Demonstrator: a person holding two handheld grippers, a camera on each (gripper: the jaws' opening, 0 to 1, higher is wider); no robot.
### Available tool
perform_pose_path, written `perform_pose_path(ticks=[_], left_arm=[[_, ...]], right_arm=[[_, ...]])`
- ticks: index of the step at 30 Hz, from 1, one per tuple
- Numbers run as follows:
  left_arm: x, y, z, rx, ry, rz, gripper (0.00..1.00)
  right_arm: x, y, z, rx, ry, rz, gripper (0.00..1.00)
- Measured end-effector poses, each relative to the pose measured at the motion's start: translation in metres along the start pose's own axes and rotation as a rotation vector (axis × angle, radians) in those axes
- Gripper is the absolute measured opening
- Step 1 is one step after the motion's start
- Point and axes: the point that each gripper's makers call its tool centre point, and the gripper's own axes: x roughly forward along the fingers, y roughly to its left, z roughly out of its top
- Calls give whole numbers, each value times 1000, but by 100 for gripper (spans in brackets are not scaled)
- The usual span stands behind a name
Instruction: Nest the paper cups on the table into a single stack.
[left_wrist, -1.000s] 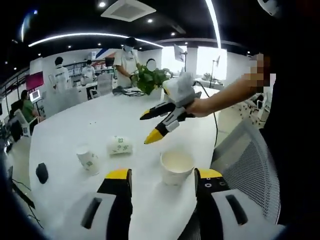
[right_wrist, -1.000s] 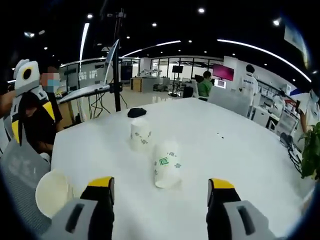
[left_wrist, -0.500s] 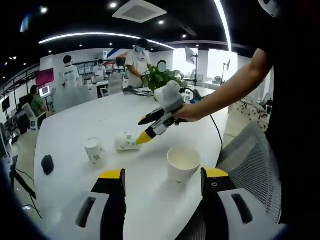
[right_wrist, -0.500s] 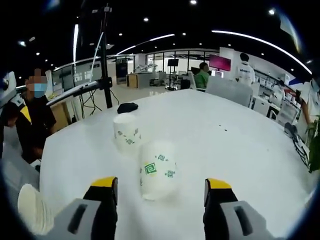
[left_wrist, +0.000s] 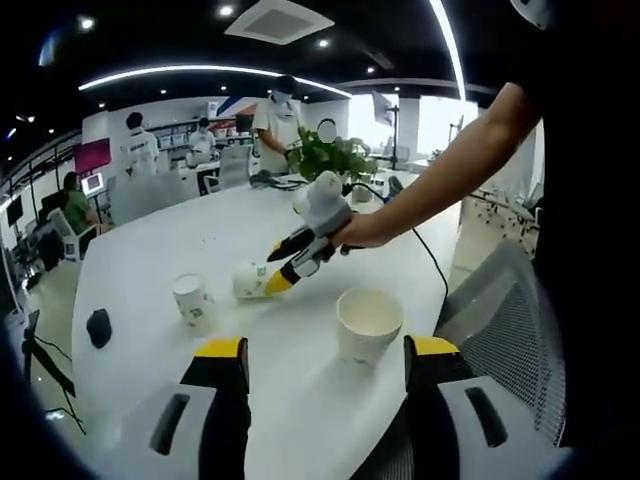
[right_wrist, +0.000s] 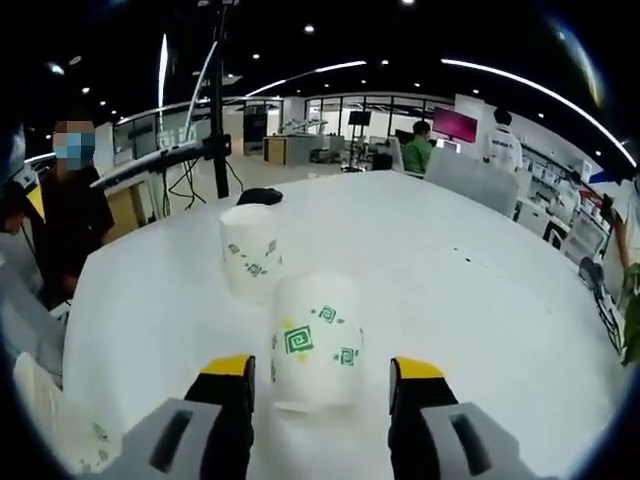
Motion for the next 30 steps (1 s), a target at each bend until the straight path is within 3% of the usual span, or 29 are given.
perform_pose_path(ticks=[6,11,30], left_arm=[[1,1,0,-4,-1,0,60],[2,0,-3,-8,9,-8,58],[10,-2,5,-10,-11,-30,56]], right_arm=[[4,3,-7,-18,32,-1,46],[5,2,-8,-37,43,0,36],[-19,8,-8,-7,4,0,35]])
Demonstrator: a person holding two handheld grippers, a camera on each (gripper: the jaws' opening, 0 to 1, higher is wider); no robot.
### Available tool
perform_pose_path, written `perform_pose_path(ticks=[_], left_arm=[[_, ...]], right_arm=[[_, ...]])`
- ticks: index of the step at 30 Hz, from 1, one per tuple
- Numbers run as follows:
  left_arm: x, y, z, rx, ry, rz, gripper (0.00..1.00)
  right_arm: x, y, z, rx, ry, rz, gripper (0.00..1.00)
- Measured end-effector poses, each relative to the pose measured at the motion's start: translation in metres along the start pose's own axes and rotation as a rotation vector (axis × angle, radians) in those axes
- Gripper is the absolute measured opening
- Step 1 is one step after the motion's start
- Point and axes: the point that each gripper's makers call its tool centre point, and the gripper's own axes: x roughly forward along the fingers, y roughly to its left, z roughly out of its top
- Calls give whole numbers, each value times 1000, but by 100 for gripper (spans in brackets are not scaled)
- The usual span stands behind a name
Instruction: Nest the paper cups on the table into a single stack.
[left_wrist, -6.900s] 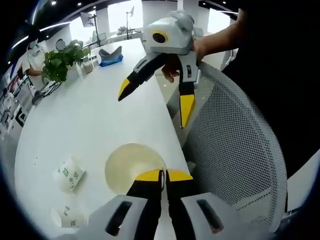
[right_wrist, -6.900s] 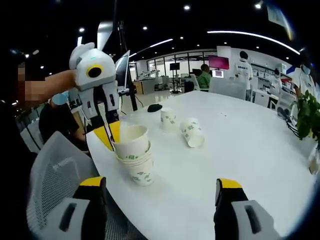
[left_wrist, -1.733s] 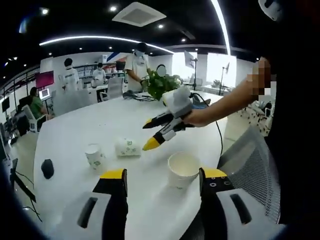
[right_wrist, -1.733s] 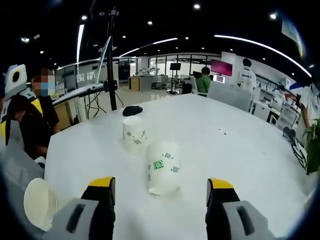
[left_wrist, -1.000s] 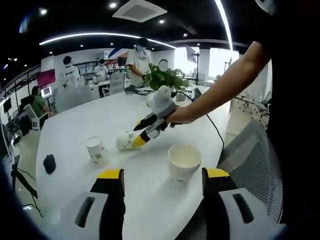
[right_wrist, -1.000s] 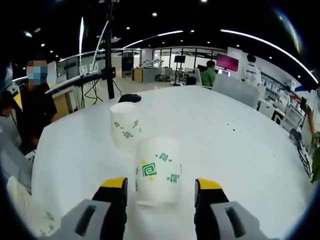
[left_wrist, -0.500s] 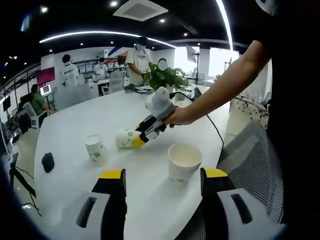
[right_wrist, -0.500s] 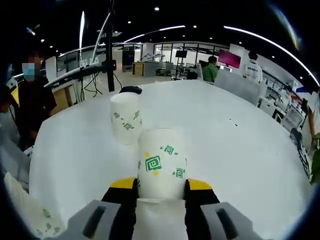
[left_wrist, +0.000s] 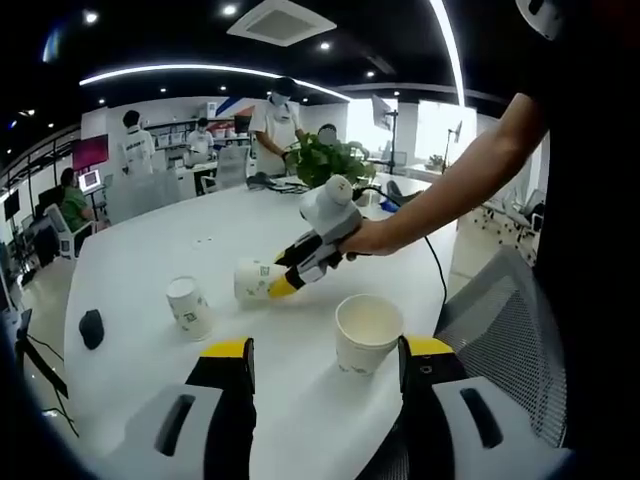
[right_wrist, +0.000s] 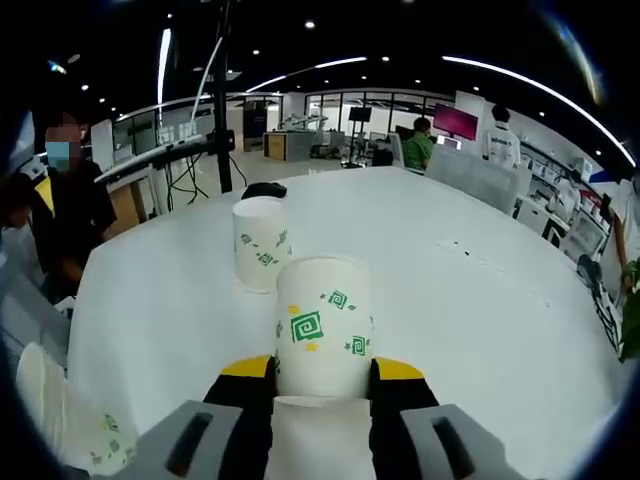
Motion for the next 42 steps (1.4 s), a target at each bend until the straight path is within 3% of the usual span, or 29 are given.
perform_pose_path(ticks=[14,25,36,42], left_arm=[[8,2,-1,3,13,-8,58],[12,1,11,1,-19,-17,65],[15,0,20,12,-33,-33,64],[18,-2,23,9,-37,-64,58]], right_arm=[[-31,0,-7,17,-56,-5,35],[-71,7,6,23,-139,-8,35],[-110,30,19,31,-212,2,35],[-126,45,19,39,-240,14,35]])
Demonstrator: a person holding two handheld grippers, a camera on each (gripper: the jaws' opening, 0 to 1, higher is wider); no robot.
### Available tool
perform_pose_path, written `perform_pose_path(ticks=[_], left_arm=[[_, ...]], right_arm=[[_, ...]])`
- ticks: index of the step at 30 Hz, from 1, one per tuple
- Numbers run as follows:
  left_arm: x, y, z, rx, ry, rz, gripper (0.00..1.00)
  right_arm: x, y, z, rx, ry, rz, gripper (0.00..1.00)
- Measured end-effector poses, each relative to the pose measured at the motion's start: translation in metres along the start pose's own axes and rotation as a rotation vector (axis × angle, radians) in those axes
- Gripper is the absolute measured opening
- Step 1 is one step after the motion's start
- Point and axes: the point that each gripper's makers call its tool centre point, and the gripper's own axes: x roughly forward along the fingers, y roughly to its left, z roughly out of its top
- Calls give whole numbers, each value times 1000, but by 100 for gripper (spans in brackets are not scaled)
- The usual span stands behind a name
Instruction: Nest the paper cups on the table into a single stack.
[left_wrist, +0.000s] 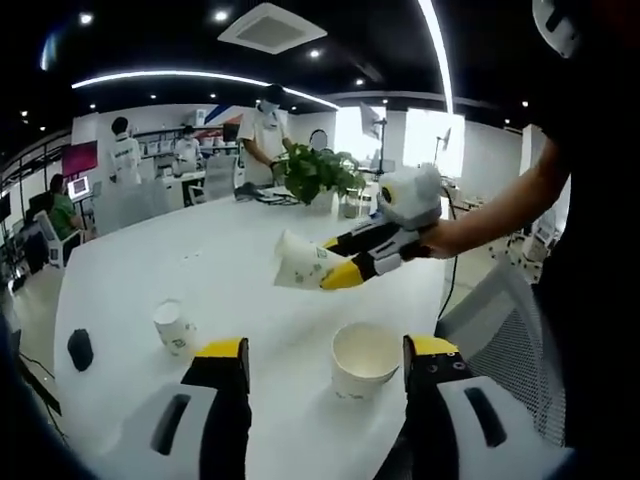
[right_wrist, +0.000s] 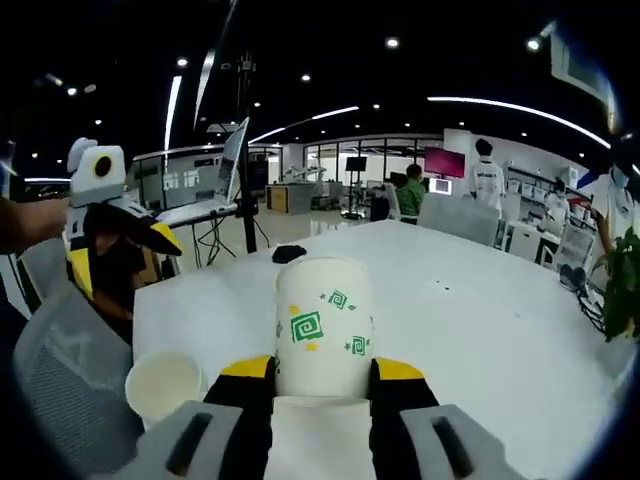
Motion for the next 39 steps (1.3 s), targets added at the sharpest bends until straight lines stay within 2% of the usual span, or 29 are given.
perform_pose_path(ticks=[13,19,29,34,39], left_arm=[[14,-10,14,61,4,-106,42],[17,-15,18,82,11,-150,35],[20,-26,21,130,24,-212,29],[22,-32,20,164,58,-259,27],[25,-38,19,191,89,-311,23]], right_arm=[[-24,21,6,-1,-55,39,35],[-31,32,5,-17,-58,62,35],[-37,53,3,-55,-51,126,35],[-37,61,-2,-97,-34,154,35],[-37,68,-2,-103,-35,178,35]])
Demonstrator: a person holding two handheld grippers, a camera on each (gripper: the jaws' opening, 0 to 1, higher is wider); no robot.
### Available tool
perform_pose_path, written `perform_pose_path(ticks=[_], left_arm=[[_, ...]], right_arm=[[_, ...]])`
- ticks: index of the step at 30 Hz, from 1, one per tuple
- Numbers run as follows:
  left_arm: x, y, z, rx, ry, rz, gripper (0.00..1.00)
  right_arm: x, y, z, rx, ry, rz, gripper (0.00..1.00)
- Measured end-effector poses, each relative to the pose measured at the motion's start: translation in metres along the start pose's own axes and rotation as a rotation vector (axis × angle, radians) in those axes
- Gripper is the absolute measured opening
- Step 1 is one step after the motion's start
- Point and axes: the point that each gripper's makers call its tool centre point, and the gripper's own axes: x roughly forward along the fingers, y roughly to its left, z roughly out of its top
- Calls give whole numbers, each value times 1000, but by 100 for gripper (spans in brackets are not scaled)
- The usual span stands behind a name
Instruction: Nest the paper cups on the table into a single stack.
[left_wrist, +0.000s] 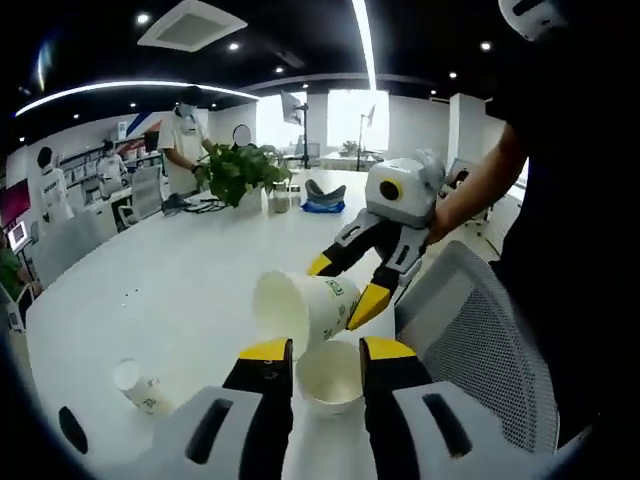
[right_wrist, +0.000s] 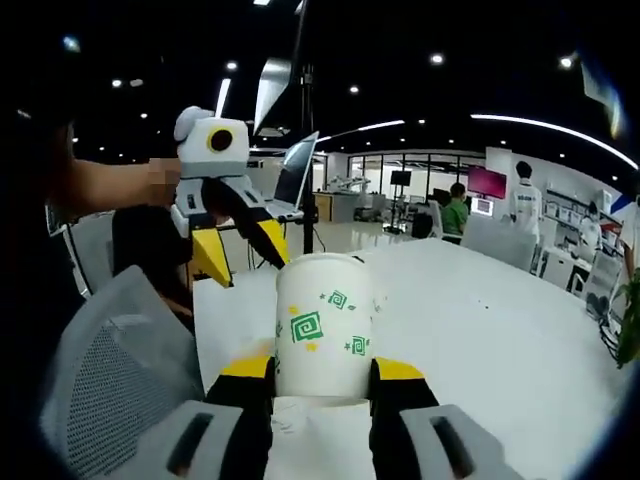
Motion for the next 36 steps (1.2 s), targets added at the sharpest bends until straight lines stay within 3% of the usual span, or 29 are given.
perform_pose_path(ticks=[15,25,32,36], left_arm=[[5,-11,5,-26,-21,-91,5],[5,-18,4,-20,-14,-116,2],[8,-30,3,-17,7,-164,0],[9,-34,0,-13,33,-176,0]], right_arm=[[3,22,6,-91,-12,46,35],[3,27,6,-125,-11,53,35],[3,31,2,-211,14,49,35],[4,31,-1,-177,29,55,36]])
